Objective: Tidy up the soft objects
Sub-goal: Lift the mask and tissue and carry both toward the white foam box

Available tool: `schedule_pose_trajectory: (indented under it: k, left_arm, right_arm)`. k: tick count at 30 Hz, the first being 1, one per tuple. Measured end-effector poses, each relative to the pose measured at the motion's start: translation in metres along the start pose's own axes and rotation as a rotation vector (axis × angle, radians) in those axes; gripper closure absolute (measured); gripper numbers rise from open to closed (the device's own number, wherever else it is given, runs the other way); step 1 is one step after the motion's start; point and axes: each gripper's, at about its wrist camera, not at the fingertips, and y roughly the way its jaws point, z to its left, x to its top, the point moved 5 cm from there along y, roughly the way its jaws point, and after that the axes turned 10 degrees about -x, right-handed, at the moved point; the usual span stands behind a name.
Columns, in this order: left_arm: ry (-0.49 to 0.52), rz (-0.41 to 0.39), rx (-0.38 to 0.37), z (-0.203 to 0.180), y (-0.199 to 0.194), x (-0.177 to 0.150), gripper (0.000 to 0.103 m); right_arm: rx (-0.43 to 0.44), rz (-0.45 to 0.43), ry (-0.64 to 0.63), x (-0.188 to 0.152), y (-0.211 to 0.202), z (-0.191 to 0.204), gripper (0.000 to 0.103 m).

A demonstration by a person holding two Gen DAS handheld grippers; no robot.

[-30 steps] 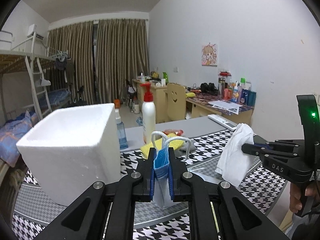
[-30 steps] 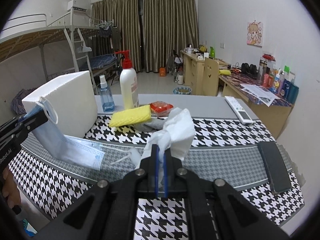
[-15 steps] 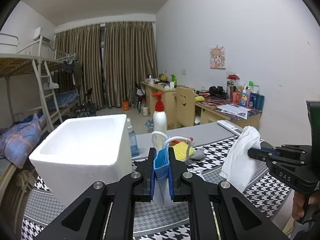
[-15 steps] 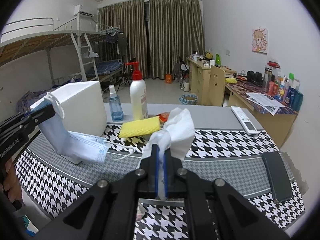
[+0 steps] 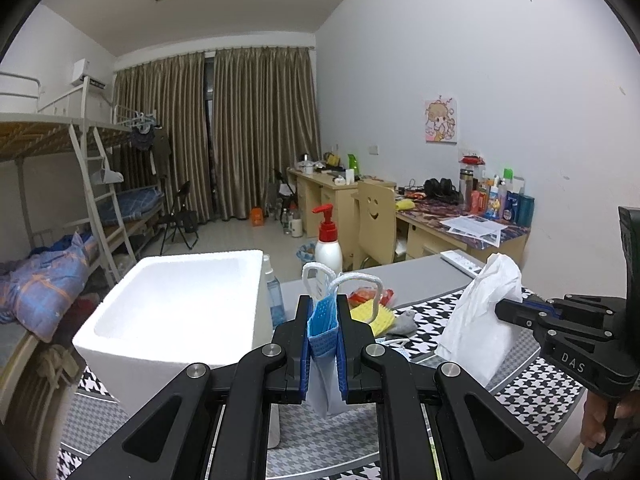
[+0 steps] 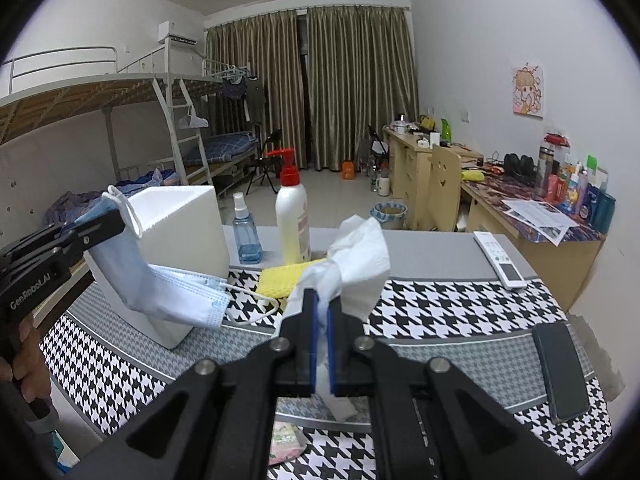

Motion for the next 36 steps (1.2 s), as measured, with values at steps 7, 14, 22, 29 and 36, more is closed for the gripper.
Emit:
schedule_pose_trajectory:
  k: [7, 14, 22, 29, 36]
  left_arm:
    - [-0.001, -0.017, 0.006, 0.003, -0.003, 0.009, 0.092]
    - [-0.006, -0.039, 0.009, 0.009, -0.006, 0.02, 0.092]
    - [-0.014, -0.047, 0.041, 0.018, -0.005, 0.03, 0.092]
    - [-0.013, -0.056, 0.064, 0.024, -0.007, 0.04, 0.092]
    - [-0.001, -0.08, 0.088, 0.034, -0.012, 0.054, 0.092]
  right_arm:
    - [0.022, -0.015, 0.003, 0.009, -0.001, 0.004, 0.097]
    - [0.027, -0.037, -0.007, 0.02, -0.003, 0.009, 0.097]
    - [0.041, -0.054, -0.019, 0.035, -0.004, 0.016, 0.097]
    - [0.076, -0.066, -0.022, 0.048, -0.004, 0.025, 0.097]
    - [0.086, -0.08, -0.01, 0.058, -0.001, 0.027, 0.097]
